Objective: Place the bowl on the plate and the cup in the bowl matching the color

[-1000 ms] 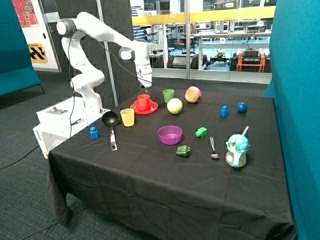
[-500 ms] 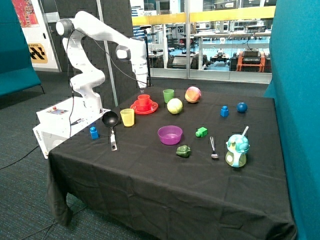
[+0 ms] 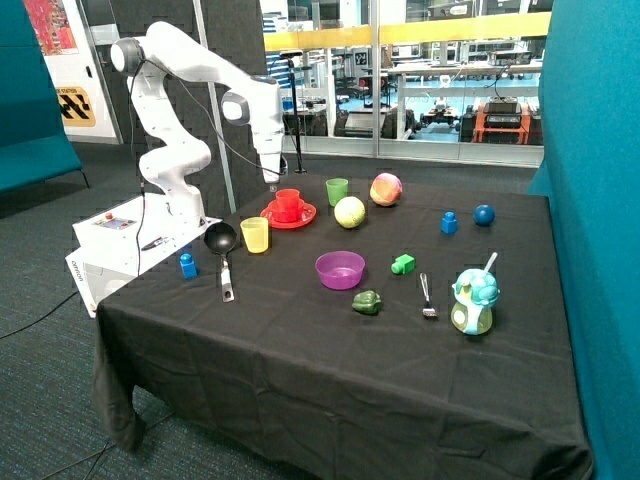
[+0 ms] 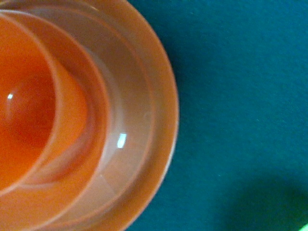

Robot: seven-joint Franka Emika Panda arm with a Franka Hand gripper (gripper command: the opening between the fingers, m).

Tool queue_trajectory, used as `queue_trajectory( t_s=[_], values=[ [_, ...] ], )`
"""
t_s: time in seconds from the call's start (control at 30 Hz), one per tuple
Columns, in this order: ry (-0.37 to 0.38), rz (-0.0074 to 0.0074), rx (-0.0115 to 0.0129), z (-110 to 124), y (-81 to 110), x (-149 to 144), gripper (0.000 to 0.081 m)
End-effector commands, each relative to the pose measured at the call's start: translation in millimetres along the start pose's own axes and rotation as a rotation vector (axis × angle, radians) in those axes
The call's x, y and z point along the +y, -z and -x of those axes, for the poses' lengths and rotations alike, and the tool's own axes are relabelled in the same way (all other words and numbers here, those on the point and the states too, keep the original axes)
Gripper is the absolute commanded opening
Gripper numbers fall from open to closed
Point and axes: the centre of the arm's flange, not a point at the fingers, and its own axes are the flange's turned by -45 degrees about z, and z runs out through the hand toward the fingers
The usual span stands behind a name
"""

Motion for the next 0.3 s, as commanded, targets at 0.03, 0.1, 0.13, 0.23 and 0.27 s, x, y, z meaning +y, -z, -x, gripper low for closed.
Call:
queue_trajectory(
  t_s=[0.03, 0.1, 0.13, 0.23, 0.27],
  values=[
    [-0.019, 0.0003, 0.0047, 7.0, -4.8, 23.3, 0.0418],
    [-0.01, 0.0004, 0.0047, 4.4, -5.3, 24.5, 0.0384],
    [-0.006, 0.0004, 0.0047, 3.3, -5.6, 24.6, 0.0377],
    [0.006, 0.0004, 0.0047, -0.2, -6.4, 24.3, 0.0372],
    [0.008, 0.0004, 0.0047, -1.0, -6.6, 24.1, 0.037]
  ],
)
